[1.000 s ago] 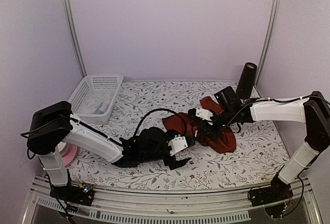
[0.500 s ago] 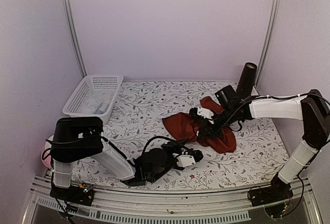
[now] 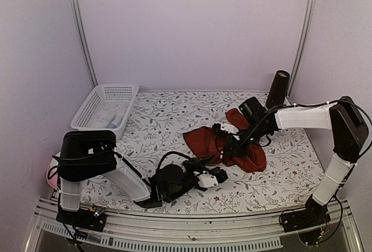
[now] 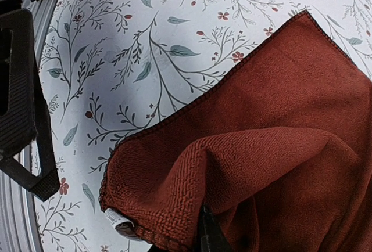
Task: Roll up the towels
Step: Adjust the towel at the center of the board.
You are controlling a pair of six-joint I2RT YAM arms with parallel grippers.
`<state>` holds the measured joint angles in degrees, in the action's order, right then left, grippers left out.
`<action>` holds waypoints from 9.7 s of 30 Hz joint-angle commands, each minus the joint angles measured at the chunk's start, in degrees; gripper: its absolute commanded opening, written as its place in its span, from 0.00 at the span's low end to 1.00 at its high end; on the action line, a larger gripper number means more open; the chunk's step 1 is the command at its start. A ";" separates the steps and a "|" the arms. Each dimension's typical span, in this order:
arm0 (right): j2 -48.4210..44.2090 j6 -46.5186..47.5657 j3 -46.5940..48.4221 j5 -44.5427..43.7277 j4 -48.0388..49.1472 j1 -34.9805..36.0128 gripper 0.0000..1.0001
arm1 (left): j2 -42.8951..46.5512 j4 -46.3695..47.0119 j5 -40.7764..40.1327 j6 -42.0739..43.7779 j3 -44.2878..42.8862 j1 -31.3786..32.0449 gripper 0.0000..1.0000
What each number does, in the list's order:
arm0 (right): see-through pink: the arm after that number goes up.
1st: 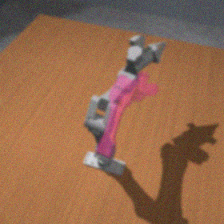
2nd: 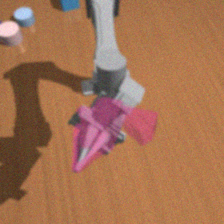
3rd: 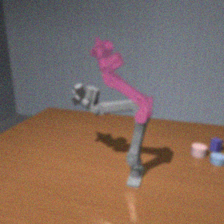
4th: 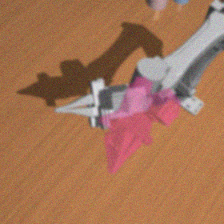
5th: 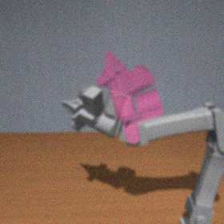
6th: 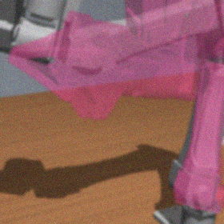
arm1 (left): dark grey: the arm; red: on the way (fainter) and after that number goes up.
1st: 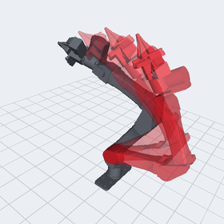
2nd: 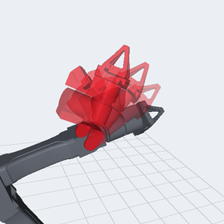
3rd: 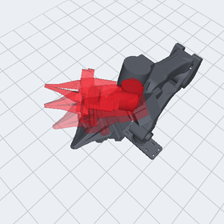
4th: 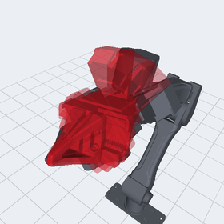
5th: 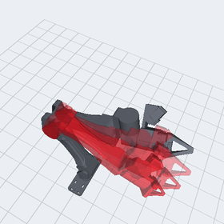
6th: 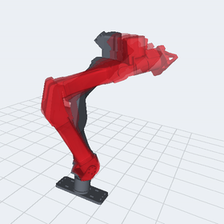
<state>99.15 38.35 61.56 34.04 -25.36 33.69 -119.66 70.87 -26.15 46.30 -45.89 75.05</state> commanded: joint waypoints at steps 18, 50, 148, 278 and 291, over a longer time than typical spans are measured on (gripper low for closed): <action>2.45 0.26 3.54 5.75 -5.75 -1.94 0.11 | -6.81 -6.45 2.63 2.86 -7.31 -3.31 0.42; 4.38 -1.16 3.75 0.71 -4.01 -2.70 0.03 | -5.44 -0.25 -4.85 8.30 -6.12 -3.88 0.00; -4.70 -0.11 -3.84 -4.33 7.75 4.82 0.03 | 12.92 -27.98 32.95 -42.78 -2.47 -14.93 0.59; -18.90 18.66 4.15 -9.77 -28.90 2.10 0.10 | 76.36 -62.07 -12.38 -49.93 17.36 -22.22 0.00; 10.31 3.99 16.61 -34.00 -10.33 -1.90 0.37 | 68.85 -63.54 -17.77 -52.96 16.94 -21.83 0.00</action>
<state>110.91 47.90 78.39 13.96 -44.88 32.84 -50.94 7.14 -41.23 -5.56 -29.47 53.56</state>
